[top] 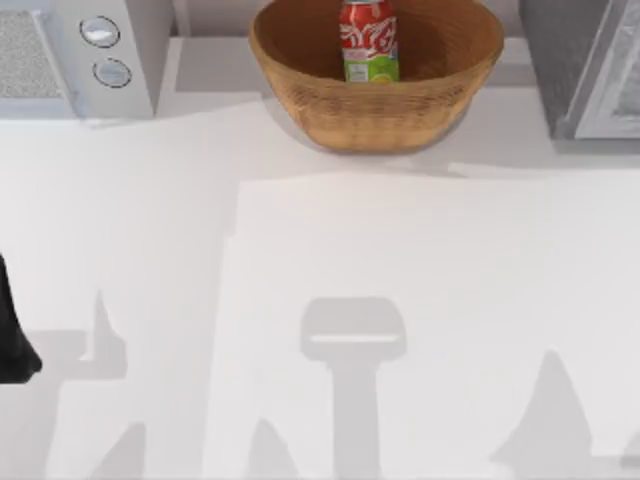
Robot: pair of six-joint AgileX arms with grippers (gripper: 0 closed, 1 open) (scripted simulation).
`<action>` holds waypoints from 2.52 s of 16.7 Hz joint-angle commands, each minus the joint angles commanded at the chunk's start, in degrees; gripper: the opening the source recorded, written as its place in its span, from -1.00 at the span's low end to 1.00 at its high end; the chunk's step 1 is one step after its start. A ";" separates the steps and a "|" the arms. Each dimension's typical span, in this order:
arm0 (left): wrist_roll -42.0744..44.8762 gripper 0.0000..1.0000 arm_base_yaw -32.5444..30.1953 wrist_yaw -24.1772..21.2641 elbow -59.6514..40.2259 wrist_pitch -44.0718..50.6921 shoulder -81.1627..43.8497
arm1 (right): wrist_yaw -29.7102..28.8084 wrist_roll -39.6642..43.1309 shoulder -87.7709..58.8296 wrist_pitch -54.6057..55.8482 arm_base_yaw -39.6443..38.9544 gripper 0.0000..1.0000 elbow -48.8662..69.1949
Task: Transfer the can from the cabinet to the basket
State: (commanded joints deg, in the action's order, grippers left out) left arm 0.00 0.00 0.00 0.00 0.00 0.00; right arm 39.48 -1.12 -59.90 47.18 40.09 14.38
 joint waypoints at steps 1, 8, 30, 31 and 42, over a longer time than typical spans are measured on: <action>0.00 1.00 0.00 0.00 0.00 0.00 0.00 | 3.06 -0.09 -4.99 3.71 3.16 1.00 1.09; 0.00 1.00 0.00 0.00 0.00 0.00 0.00 | 17.53 -0.51 -27.77 21.10 17.78 1.00 6.33; 0.00 1.00 0.00 0.00 0.00 0.00 0.00 | 20.12 -0.40 -22.63 -37.12 20.09 1.00 56.84; 0.00 1.00 0.00 0.00 0.00 0.00 0.00 | 20.10 -0.40 -21.90 -42.23 20.15 1.00 61.23; 0.00 1.00 0.00 0.00 0.00 0.00 0.00 | 19.63 -0.52 -16.81 -69.10 19.55 1.00 85.39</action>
State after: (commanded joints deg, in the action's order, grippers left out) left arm 0.00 0.00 0.00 0.00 0.00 0.00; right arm 59.11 -1.63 -76.72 -21.92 59.64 99.77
